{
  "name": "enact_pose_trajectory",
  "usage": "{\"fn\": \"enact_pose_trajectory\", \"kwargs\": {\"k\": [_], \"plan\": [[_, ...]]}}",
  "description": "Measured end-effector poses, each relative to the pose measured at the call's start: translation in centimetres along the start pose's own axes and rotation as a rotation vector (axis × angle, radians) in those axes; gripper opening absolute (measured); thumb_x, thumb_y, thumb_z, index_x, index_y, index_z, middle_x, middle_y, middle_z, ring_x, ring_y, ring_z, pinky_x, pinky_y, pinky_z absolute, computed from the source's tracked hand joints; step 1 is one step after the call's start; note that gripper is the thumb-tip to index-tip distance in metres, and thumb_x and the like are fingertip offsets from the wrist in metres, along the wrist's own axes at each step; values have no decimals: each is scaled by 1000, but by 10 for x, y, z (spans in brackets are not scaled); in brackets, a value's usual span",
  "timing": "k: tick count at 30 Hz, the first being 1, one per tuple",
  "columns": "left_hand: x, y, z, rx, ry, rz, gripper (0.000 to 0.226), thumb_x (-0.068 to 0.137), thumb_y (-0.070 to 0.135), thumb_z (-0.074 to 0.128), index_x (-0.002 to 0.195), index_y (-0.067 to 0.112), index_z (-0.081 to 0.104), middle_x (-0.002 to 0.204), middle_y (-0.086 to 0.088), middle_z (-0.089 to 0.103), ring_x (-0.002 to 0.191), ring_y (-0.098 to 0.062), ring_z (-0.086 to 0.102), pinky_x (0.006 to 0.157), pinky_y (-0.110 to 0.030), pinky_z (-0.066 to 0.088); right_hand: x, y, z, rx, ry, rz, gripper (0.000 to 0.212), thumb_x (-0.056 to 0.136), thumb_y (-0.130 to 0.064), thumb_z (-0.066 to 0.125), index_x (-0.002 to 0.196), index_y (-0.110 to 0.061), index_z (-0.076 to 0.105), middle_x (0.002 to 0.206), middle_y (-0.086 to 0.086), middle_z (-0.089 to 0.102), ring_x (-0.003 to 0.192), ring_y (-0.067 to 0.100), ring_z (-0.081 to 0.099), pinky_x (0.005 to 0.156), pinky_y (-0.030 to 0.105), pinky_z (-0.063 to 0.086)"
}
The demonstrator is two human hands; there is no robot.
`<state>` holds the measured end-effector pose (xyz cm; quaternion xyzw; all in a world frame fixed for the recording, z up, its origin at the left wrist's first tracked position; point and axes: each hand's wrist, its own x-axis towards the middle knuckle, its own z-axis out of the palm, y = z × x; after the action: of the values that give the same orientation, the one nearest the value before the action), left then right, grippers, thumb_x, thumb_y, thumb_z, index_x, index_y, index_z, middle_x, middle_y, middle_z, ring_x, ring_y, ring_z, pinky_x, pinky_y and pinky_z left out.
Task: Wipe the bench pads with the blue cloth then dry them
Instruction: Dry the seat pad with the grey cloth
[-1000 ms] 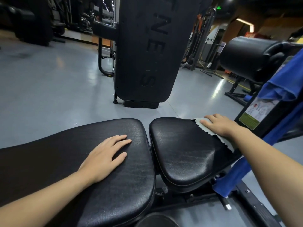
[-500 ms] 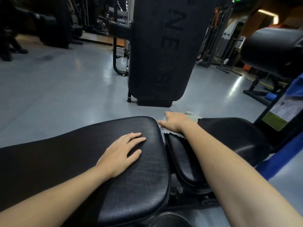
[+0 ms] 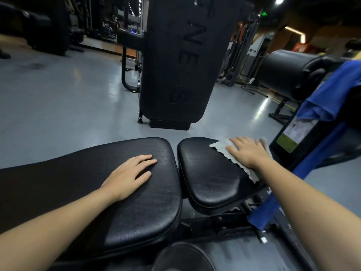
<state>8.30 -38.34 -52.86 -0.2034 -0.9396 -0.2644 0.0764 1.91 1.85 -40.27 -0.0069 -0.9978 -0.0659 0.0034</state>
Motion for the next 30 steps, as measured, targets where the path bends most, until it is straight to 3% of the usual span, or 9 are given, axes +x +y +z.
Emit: {"fn": "enact_pose_trajectory", "kwargs": {"k": [3,9,13,17,25,30], "plan": [[-2,3,-1,-6,10,-4,45,103,50,36,148,49,33,155,32,23,146,5,15,116,-25,20,-25,20,5,26,33,91,66,99,-63,17,159,-34,18,169,-4,9,154,17,4,120,58,4],[-2,4,-3,-15,12,-3,46,102,51,36,148,48,34,156,29,26,147,2,17,118,-29,22,-65,9,26,62,144,207,66,98,-60,13,159,-34,15,169,2,7,154,25,-1,121,58,-1],[-3,5,-3,-17,20,-2,45,103,49,37,148,47,36,156,28,28,146,0,20,116,-31,25,-88,-16,42,74,245,134,73,93,-58,4,158,-31,19,168,5,12,153,29,3,122,55,0],[-3,5,-3,-19,24,-3,45,103,48,39,148,46,37,155,27,29,146,-1,21,116,-32,27,-104,-42,48,102,230,62,82,86,-63,-3,160,-31,15,169,2,4,155,25,-6,122,49,-10],[-3,4,-2,-24,26,7,45,103,48,38,147,46,37,156,27,29,145,-1,22,116,-31,25,-136,-80,59,82,229,-120,81,91,-61,3,161,-23,15,169,2,2,155,20,-7,123,43,-11],[-1,2,-1,-21,21,3,45,103,50,37,147,48,35,156,29,27,147,0,19,116,-33,26,-123,-57,54,36,211,-256,73,93,-65,11,159,-34,20,169,-6,7,155,15,-1,124,42,-7]]}}
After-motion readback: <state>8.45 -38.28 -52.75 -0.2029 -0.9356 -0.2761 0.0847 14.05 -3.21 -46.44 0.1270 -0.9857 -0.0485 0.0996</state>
